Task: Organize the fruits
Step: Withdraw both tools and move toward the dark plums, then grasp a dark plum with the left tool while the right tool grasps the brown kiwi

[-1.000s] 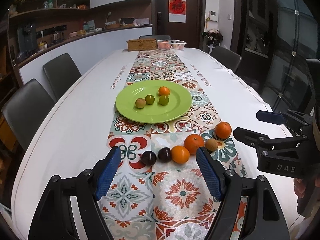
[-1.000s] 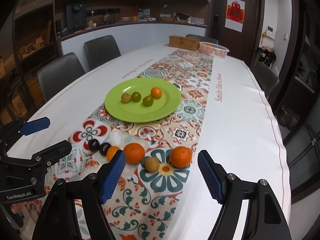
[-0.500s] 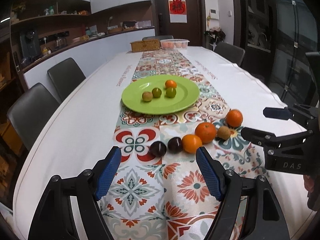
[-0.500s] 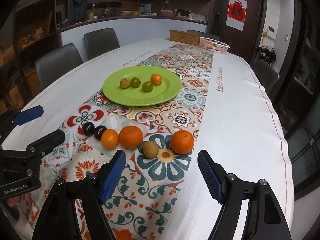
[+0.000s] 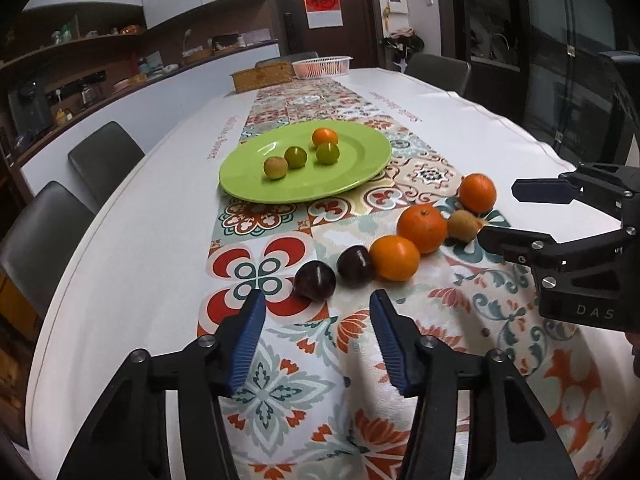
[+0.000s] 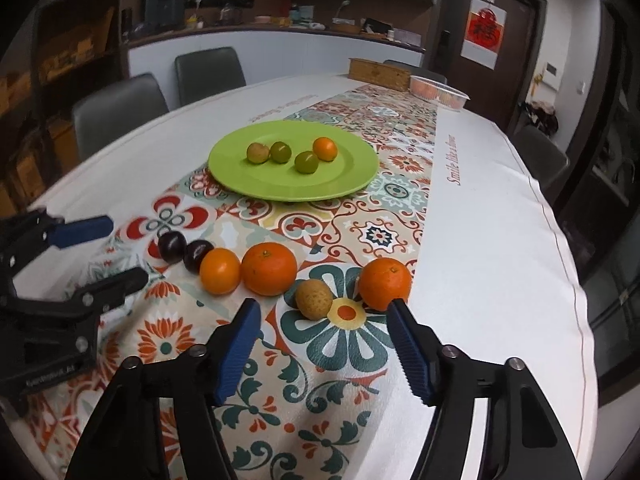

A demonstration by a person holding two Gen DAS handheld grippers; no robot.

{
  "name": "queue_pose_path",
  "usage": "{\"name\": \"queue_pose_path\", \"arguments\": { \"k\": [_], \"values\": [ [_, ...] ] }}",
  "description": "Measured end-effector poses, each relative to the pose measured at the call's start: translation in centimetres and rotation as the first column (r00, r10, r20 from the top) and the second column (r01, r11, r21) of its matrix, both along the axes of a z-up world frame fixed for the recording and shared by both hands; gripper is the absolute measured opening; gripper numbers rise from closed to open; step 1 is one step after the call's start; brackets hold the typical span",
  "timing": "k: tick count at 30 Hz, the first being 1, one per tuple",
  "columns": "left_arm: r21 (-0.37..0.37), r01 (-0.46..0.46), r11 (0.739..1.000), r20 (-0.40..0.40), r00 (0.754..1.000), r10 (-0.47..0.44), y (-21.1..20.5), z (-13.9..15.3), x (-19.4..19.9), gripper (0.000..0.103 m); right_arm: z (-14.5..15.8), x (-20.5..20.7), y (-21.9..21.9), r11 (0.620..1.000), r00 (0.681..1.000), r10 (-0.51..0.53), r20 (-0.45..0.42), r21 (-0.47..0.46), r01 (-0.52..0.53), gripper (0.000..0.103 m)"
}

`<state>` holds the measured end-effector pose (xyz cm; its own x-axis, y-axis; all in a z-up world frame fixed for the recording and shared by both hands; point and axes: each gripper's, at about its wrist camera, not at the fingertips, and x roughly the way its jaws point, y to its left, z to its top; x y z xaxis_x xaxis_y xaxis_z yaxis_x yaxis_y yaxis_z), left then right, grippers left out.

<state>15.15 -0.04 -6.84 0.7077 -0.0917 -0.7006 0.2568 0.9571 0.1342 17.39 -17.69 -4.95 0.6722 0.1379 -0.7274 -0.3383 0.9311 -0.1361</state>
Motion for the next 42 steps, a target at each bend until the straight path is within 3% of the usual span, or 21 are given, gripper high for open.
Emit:
{"name": "queue_pose_path", "arguments": {
  "k": [12,20,36,38,42],
  "values": [
    [-0.022,0.032,0.999,-0.071,0.997,-0.033,0.6,-1.3,2.2,0.045,-1.4,1.3,0.8,1.0,0.999,0.009,-0.037,-0.008,-0.009,0.045],
    [-0.027,0.042,0.999,-0.11,0.993,-0.044,0.6,-2.0,3.2,0.045,-2.3,2.4,0.5,1.0,0.996,-0.013,-0.088,0.02,0.015,0.041],
    [-0.079,0.02,0.997,-0.144,0.989,-0.031,1.0,-2.2,4.4,0.029,-3.2,3.8,0.2,0.997,0.99,-0.032,-0.134,0.067,0.041,0.032],
    [-0.08,0.01,0.997,-0.138,0.99,-0.022,0.9,-2.2,4.4,0.029,-3.1,3.8,0.3,0.997,0.991,-0.029,-0.133,0.071,0.039,0.027],
    [-0.083,-0.002,0.997,-0.139,0.99,-0.009,0.9,-2.1,4.2,0.028,-3.1,3.7,0.1,0.996,0.99,-0.025,-0.136,0.081,0.036,0.027]
  ]
}}
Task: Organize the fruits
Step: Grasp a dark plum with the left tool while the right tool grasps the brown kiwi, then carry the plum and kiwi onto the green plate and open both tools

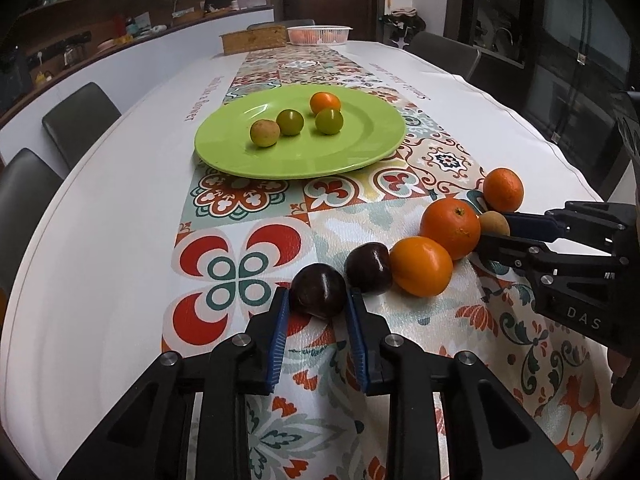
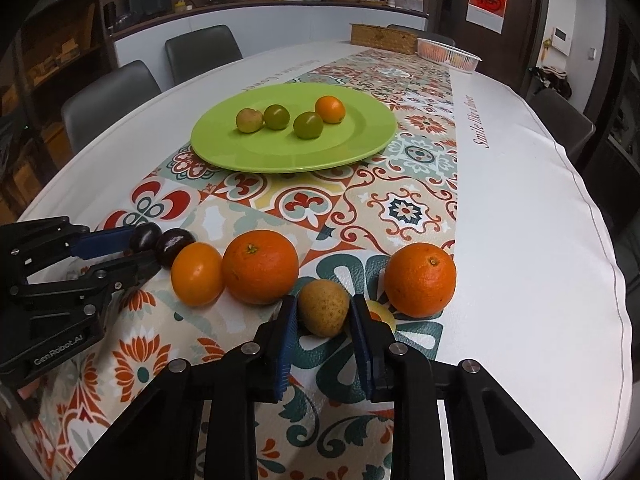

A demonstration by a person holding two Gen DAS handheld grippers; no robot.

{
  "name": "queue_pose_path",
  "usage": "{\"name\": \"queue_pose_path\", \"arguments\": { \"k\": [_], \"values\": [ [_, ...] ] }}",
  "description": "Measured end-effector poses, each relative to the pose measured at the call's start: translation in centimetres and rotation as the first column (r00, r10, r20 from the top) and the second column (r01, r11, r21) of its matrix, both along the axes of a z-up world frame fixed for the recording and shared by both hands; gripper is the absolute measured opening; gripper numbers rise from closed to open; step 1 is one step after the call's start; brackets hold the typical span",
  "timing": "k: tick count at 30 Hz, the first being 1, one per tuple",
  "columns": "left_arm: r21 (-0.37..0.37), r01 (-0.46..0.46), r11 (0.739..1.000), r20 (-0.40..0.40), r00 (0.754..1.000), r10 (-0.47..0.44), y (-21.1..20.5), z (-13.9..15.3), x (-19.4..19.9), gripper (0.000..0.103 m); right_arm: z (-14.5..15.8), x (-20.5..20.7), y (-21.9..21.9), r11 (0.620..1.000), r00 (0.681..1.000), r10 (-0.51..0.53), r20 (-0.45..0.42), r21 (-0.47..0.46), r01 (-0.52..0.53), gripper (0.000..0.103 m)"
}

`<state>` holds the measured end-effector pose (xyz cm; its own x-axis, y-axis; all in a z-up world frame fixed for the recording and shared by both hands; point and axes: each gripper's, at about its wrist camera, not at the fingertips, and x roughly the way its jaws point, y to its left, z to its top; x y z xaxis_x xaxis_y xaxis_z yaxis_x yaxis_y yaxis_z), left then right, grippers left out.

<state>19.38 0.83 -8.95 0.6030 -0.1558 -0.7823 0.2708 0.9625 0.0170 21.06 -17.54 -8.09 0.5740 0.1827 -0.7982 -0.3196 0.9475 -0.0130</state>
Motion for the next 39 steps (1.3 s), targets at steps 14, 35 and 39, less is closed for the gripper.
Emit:
{"name": "queue_pose_path", "arguments": {
  "k": [14,35,39],
  "values": [
    [-0.019,-0.036,0.999,0.065,0.997,0.037,-0.8,3.5,-2.7,0.028,3.0,-2.2,-0.5,0.998,0.999,0.01,0.044,0.069,-0.013,0.027],
    [-0.045,-0.049,0.998,0.192,0.98,0.057,-1.2,9.5,-3.6,0.028,8.8,-3.3,0.5,0.987,0.983,0.066,0.17,0.136,-0.089,0.027],
    [-0.043,-0.043,0.998,0.199,0.979,0.051,-1.2,10.0,-2.3,0.028,9.4,-2.0,0.7,0.984,0.982,0.068,0.175,0.15,-0.094,0.027]
  ]
}}
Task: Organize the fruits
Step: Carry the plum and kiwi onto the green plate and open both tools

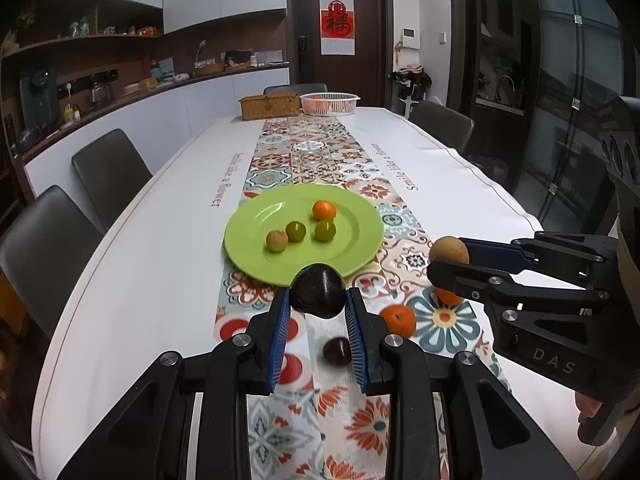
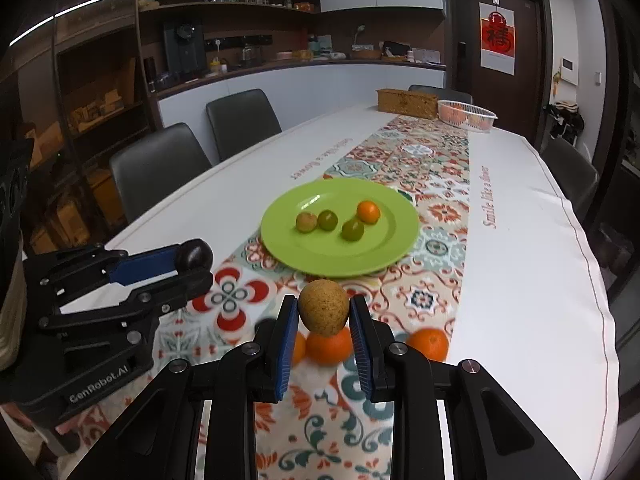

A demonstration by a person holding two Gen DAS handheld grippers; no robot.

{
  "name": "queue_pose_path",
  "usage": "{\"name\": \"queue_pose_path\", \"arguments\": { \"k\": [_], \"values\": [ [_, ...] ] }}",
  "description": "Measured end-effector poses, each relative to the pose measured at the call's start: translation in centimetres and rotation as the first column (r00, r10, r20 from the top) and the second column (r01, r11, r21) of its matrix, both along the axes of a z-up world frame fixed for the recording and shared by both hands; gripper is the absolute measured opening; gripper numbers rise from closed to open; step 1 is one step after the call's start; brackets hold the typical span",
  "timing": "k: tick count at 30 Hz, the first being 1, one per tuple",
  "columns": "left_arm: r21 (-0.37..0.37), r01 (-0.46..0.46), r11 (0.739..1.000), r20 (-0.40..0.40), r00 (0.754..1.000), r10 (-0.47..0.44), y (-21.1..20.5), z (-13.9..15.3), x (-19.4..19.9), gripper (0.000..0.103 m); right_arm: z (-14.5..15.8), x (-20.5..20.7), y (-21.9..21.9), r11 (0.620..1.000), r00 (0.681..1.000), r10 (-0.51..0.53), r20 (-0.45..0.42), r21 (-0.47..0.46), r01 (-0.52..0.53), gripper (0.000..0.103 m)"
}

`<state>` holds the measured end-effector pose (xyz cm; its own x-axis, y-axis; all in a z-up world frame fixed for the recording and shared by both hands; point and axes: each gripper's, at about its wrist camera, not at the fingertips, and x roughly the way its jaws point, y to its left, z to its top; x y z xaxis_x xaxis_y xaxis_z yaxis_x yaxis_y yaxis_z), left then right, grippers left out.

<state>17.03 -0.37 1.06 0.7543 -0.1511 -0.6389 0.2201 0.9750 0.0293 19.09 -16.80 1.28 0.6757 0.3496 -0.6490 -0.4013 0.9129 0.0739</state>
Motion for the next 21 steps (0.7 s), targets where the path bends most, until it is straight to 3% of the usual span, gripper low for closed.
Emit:
{"name": "queue_pose_path", "arguments": {
  "k": [11,21],
  "values": [
    [0.006,-0.004,1.0,0.002,1.0,0.004,0.7,0.3,5.6,0.028,0.5,5.9,1.0,0.999,1.0,-0.002,0.003,-0.033,0.002,0.027],
    [-0.005,0.0,1.0,-0.081,0.997,0.0,1.3,-2.1,11.8,0.028,-1.3,12.3,1.6,0.998,0.998,-0.009,-0.068,-0.06,0.005,0.027]
  ]
}}
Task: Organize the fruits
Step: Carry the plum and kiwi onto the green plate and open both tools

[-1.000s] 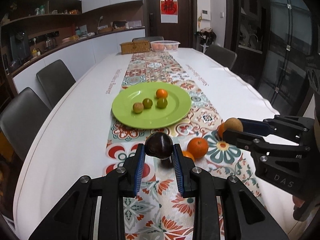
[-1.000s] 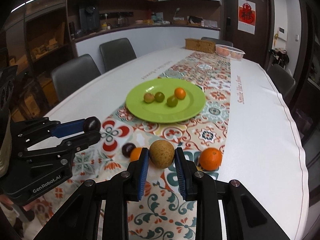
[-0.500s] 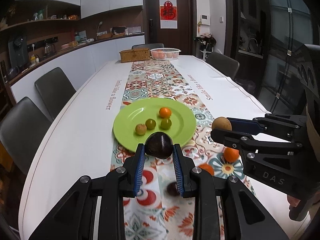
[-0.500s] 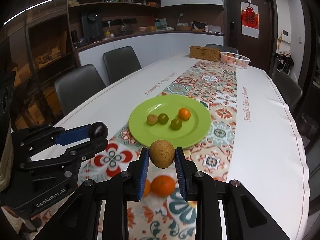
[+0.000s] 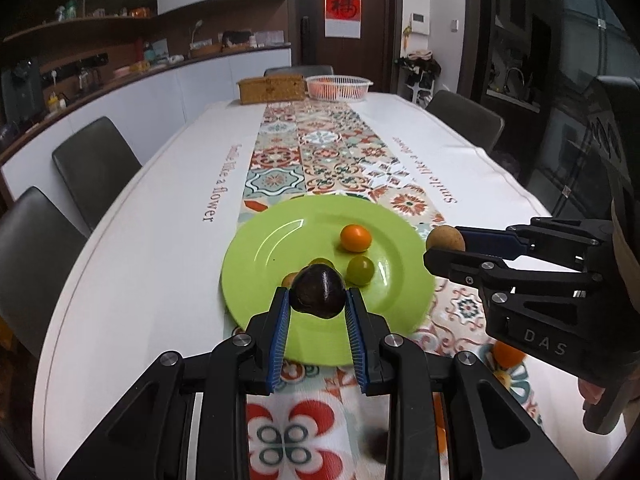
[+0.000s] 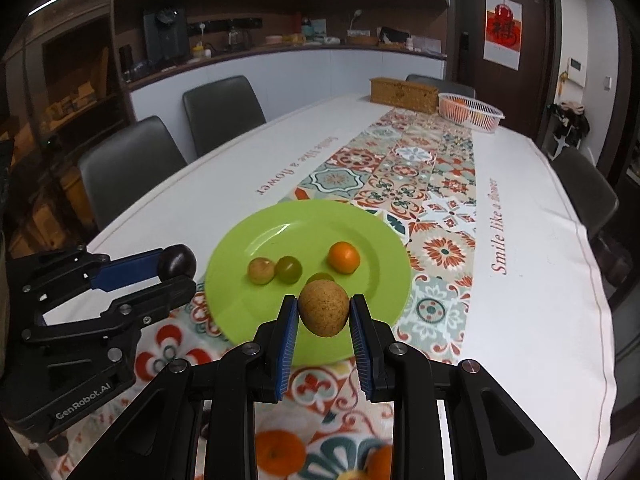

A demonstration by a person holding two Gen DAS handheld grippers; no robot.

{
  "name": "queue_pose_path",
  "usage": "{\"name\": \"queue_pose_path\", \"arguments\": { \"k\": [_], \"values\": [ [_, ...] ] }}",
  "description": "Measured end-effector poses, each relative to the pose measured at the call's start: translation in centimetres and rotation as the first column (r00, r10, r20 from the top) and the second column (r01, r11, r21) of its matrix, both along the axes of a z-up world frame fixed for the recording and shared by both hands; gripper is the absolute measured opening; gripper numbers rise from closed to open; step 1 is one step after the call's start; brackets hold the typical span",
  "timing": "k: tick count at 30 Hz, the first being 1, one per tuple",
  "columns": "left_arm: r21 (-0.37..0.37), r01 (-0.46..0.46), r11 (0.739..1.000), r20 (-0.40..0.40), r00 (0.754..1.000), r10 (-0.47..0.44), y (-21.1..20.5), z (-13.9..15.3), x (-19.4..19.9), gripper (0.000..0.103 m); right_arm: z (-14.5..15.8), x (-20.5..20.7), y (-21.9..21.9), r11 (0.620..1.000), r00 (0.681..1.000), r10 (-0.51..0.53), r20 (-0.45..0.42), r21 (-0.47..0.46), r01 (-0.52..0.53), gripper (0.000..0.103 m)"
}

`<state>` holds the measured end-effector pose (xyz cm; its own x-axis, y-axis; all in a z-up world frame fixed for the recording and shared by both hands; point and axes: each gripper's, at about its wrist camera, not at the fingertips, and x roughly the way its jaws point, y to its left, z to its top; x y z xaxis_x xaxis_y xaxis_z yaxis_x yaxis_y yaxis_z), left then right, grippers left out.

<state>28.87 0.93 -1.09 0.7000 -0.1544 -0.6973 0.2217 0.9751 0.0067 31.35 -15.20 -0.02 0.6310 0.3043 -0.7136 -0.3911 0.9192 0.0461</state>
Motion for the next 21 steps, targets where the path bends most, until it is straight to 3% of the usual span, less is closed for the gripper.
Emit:
{"name": "queue_pose_path", "arguments": {
  "k": [12,21],
  "values": [
    [0.019,0.006,1.0,-0.107,0.994,-0.004,0.9,-3.1,7.0,0.028,-3.5,5.9,1.0,0.999,0.996,-0.02,-0.091,-0.047,0.015,0.027],
    [0.0,0.016,1.0,-0.141,0.99,-0.015,0.6,-3.9,8.7,0.03,-4.2,7.5,1.0,1.0,0.993,-0.022,-0.12,-0.021,0.019,0.03]
  ]
}}
